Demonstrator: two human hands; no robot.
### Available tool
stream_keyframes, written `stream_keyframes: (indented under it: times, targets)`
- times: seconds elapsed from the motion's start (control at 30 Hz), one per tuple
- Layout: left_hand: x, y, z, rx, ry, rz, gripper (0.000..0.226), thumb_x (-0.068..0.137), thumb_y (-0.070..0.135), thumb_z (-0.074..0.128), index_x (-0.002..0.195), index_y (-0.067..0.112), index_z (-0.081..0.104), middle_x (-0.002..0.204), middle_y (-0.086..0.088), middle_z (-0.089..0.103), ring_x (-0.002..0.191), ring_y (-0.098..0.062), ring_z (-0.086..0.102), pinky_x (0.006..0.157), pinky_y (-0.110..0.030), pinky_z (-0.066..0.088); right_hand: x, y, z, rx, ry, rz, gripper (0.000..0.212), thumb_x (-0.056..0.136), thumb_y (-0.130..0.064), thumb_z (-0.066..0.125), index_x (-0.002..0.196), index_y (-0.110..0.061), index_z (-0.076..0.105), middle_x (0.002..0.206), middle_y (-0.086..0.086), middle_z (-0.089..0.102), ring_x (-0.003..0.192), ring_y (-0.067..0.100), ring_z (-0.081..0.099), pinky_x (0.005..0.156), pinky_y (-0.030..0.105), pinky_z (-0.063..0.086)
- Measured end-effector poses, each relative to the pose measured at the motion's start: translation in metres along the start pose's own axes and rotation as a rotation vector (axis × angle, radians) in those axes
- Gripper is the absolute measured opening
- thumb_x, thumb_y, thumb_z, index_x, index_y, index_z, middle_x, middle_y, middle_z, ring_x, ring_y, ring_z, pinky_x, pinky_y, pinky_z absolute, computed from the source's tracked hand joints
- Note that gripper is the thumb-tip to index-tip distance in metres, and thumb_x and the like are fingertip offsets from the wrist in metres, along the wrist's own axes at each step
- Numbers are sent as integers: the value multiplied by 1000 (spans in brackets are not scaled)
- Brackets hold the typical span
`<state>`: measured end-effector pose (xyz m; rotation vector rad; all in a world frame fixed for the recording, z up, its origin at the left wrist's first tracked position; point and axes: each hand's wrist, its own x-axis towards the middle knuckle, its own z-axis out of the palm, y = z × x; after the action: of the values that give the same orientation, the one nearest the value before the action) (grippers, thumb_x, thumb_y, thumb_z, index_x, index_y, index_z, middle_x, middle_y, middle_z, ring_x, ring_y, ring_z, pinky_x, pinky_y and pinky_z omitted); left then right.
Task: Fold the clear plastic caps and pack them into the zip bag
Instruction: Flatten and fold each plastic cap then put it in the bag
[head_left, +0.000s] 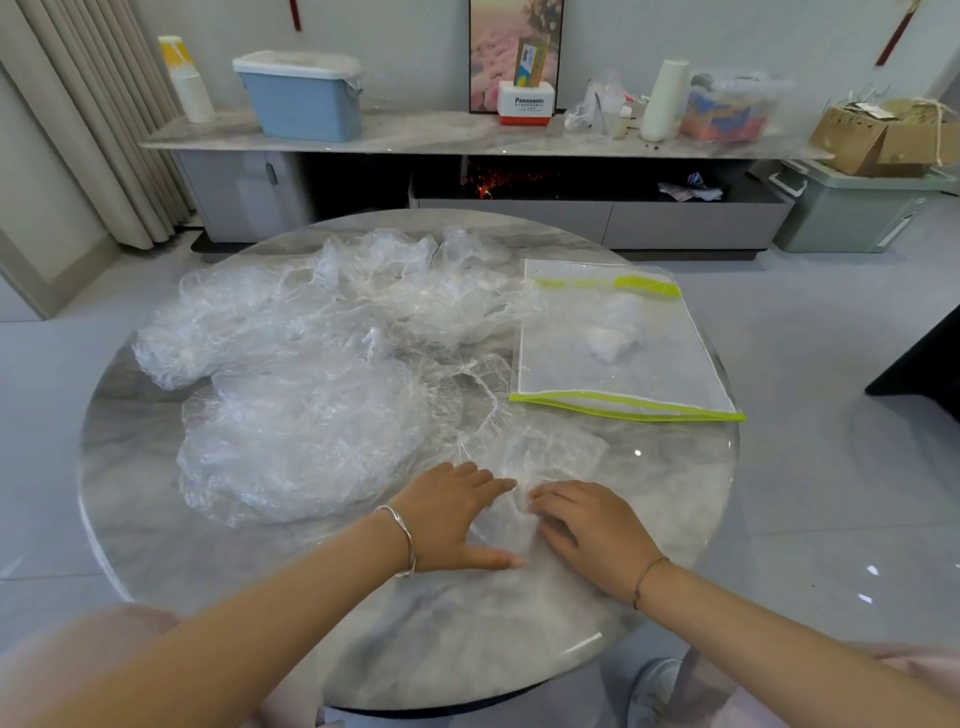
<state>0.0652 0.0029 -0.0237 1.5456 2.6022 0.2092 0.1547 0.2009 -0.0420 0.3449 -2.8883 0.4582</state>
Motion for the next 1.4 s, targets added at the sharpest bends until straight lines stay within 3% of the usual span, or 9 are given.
stream_keyframes:
  times: [0.2,0.33,0.5,0.6,0.7,0.83,1.07,1.23,1.4]
  targets:
    - [0,-17,8,-7,107,34,82,67,81,40,124,23,54,134,3,46,127,-19,32,110,-30,20,2,7,-15,670,6,370,19,91,-10,59,76,-20,64,78,-10,69,78,2,64,76,17,48]
    - [7,-11,4,-210,195,-115,59,76,61,33,99,16,63,95,-1,63,97,-19,55,90,-19,29,9,8,-16,1005,127,666,23,91,1,56,69,-5,58,68,2,71,65,13,68,65,18,51]
    - [12,-2,7,-385,190,-268,24,90,38,57,102,18,64,78,5,66,75,-11,57,79,-20,37,8,15,-11,737,183,746,16,86,-5,61,93,-16,52,92,2,62,72,18,62,71,27,50]
    - [15,0,10,-434,147,-352,31,89,32,61,115,18,55,71,5,63,65,-9,51,68,-18,36,5,11,-14,333,241,367,41,86,-19,59,125,-17,48,128,-9,43,117,11,45,101,18,32]
    - [17,0,9,-368,132,-377,53,87,38,61,132,18,40,84,3,62,80,-15,57,74,-21,41,8,9,-13,53,-2,76,56,95,-50,27,145,-27,31,155,-10,14,143,4,2,116,24,-1]
    - [16,1,10,2,343,-136,55,88,48,42,135,19,41,117,-1,54,107,-20,49,92,-33,41,5,16,3,-63,-270,118,87,75,-70,-21,150,-33,3,156,-15,-8,139,0,-22,113,25,-18]
    - [7,1,31,163,-21,-9,70,98,56,8,143,11,37,147,-5,40,135,-22,39,110,-36,17,1,20,12,-94,-362,135,85,68,-74,-27,142,-31,-20,152,-16,-22,140,4,-24,113,28,-18]
    - [10,1,39,64,-36,7,90,76,71,-19,148,19,-4,156,3,-6,144,-17,-8,112,-26,-18,1,21,14,-67,-360,136,83,71,-74,-20,141,-30,-21,151,-16,-22,138,2,-26,112,27,-20]
    - [12,4,36,59,-85,-6,89,73,68,-14,149,23,-7,157,6,-10,144,-12,-11,110,-25,-19,2,20,13,-58,-356,126,84,70,-74,-16,142,-29,-20,148,-18,-24,139,1,-24,111,25,-22]
